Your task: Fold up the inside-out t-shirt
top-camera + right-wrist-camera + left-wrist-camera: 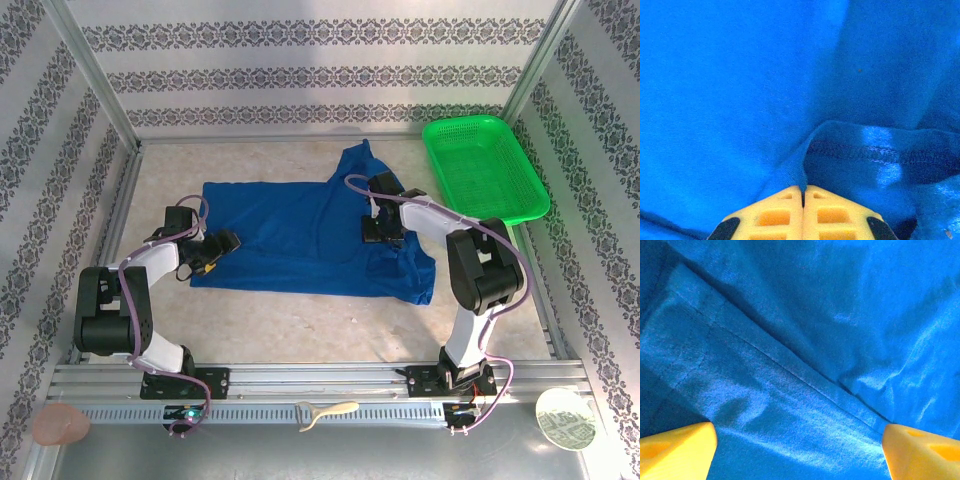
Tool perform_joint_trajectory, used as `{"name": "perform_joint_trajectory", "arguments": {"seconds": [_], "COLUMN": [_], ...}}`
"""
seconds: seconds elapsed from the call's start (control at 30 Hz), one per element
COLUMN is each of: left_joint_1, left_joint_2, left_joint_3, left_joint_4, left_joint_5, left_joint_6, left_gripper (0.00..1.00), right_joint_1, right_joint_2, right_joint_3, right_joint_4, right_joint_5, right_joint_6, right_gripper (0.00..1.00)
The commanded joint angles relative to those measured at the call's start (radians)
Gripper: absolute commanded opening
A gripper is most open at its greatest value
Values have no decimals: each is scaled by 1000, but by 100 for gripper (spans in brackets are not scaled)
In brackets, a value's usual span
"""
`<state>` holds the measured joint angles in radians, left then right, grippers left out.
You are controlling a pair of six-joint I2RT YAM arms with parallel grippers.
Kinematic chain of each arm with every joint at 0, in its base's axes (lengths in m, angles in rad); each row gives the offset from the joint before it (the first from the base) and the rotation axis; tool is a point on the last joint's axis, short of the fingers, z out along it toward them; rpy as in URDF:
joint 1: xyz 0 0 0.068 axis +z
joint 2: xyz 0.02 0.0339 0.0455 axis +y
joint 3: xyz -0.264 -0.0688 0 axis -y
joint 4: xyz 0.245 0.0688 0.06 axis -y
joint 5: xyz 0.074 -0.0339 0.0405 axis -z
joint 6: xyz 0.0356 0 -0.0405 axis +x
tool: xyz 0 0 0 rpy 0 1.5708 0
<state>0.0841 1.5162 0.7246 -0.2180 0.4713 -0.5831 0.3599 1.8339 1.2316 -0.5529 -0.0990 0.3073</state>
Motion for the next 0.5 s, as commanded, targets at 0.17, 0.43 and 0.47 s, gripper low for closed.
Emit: {"name": "perform_joint_trajectory", "arguments": {"seconds": [0.17,0.43,0.47], "left_joint_1": [-7,-6,-7], "left_joint_2": [19,18,17], "left_joint_3": [-36,-42,-40], "left_joint_4": [32,32,32], "left_joint_5": [5,15,17], "left_joint_6": [3,2,-1], "left_gripper": [87,87,87], "right_joint_1": [57,93,93], "right_joint_2": [10,113,112], "right_joint_3": [120,198,200], "right_joint_4": [-31,-5,-2], "right_joint_5": [-16,-44,-37], "right_joint_6": [6,14,13], "right_gripper": [0,12,34]}}
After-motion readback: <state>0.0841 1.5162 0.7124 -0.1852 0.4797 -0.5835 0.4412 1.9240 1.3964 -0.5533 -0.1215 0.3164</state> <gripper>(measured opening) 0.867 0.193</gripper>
